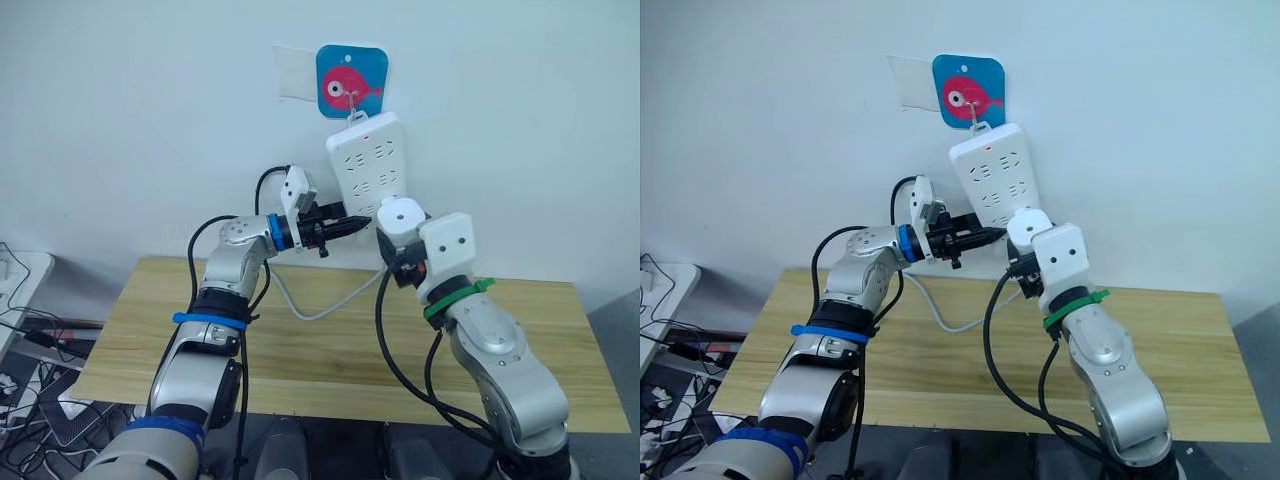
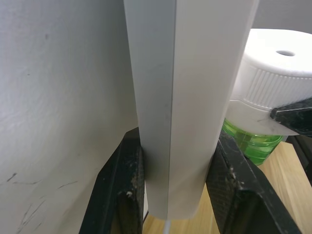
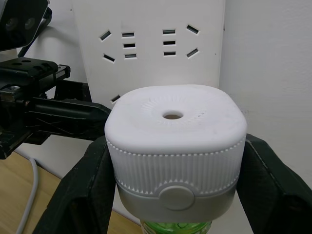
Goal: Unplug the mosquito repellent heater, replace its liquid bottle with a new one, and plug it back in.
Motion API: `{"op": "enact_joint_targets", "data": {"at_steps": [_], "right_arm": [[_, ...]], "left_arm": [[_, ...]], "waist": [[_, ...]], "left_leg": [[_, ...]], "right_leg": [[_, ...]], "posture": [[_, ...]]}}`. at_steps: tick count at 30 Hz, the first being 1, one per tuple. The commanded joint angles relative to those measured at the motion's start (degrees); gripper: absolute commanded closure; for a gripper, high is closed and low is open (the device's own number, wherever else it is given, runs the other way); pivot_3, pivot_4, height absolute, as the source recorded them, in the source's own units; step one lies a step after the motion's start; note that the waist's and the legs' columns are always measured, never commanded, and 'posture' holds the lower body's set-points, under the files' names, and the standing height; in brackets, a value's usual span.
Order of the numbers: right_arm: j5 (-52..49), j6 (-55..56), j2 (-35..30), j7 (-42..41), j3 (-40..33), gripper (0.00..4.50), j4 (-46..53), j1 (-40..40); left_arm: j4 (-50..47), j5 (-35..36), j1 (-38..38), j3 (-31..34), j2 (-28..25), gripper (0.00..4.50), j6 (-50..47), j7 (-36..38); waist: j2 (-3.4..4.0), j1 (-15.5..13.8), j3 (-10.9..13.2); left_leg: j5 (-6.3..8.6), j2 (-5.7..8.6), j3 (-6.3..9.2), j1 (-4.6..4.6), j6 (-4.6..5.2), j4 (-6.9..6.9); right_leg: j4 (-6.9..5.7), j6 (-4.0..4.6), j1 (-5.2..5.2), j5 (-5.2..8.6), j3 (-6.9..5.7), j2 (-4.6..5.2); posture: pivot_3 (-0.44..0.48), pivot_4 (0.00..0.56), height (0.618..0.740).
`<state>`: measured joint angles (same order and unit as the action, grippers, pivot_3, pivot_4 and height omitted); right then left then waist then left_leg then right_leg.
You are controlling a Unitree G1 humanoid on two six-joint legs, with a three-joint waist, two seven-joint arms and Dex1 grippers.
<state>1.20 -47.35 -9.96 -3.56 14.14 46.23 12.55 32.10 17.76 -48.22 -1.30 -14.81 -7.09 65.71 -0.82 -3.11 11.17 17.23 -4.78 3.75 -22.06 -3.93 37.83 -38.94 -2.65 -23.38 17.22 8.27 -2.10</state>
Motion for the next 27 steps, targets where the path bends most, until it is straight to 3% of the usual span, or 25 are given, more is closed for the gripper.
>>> {"op": "enact_joint_targets", "data": {"at_steps": [1, 10, 16, 22, 26, 27], "right_arm": [[0.4, -2.0, -0.7, -0.1, -0.8, 1.56, 7.2, -2.4], [0.0, -5.5, -0.8, 0.1, -2.1, 1.56, 11.1, -2.9], [-5.0, -5.3, 1.8, -1.7, -9.9, 1.56, 13.8, -5.9], [-15.9, -6.6, 6.8, -0.3, -20.5, 1.56, 13.8, -6.9], [-24.7, -8.4, 9.2, 3.2, -26.2, 1.56, 13.8, -7.1], [-27.6, -8.9, 10.8, 5.0, -28.0, 1.56, 13.8, -7.0]], "left_arm": [[1.0, -1.3, -0.7, 0.2, -0.6, 3.2, 0.4, -2.3], [0.3, -1.3, 0.0, -0.4, -0.6, 3.2, 0.6, -2.4], [1.4, -2.5, 0.2, -0.9, -1.3, 3.2, 2.7, -2.3], [0.9, -2.5, 0.8, -0.3, -3.5, 1.3, 3.3, -0.8], [-5.0, -1.3, 4.2, 0.8, -6.5, 0.03, 1.9, -0.4], [-9.0, -0.7, 6.4, 0.9, -7.6, 0.03, 1.8, 0.3]], "waist": [[0.0, 0.1, 0.0], [-0.01, 0.8, 0.1], [-0.02, 1.0, 0.1], [0.08, 2.1, 1.1], [0.31, 3.1, 1.4], [0.35, 3.5, 1.5]], "left_leg": [[-0.02, 0.07, 0.02, -0.02, -0.05, -0.01], [-0.1, 0.19, 0.12, -0.06, -0.15, 0.04], [-0.14, 0.2, 0.25, -0.07, -0.24, 0.03], [-0.14, 0.2, 0.38, -0.08, -0.2, 0.03], [-0.26, 0.18, 0.61, -0.29, -0.41, -0.02], [-0.28, 0.18, 0.66, -0.37, -0.45, -0.02]], "right_leg": [[0.0, -0.01, 0.0, 0.04, -0.02, 0.09], [-0.04, -0.11, 0.05, 0.03, -0.09, 0.22], [-0.03, -0.12, 0.08, 0.03, -0.21, 0.22], [-0.09, -0.12, 0.11, 0.03, -0.32, 0.21], [-0.1, -0.09, 0.06, 0.04, -0.57, 0.22], [-0.09, -0.08, 0.02, 0.05, -0.64, 0.24]], "posture": [[0.101, 0.213, 0.74], [0.095, 0.209, 0.74], [0.082, 0.217, 0.74], [0.074, 0.229, 0.74], [0.075, 0.237, 0.74], [0.075, 0.237, 0.74]]}}
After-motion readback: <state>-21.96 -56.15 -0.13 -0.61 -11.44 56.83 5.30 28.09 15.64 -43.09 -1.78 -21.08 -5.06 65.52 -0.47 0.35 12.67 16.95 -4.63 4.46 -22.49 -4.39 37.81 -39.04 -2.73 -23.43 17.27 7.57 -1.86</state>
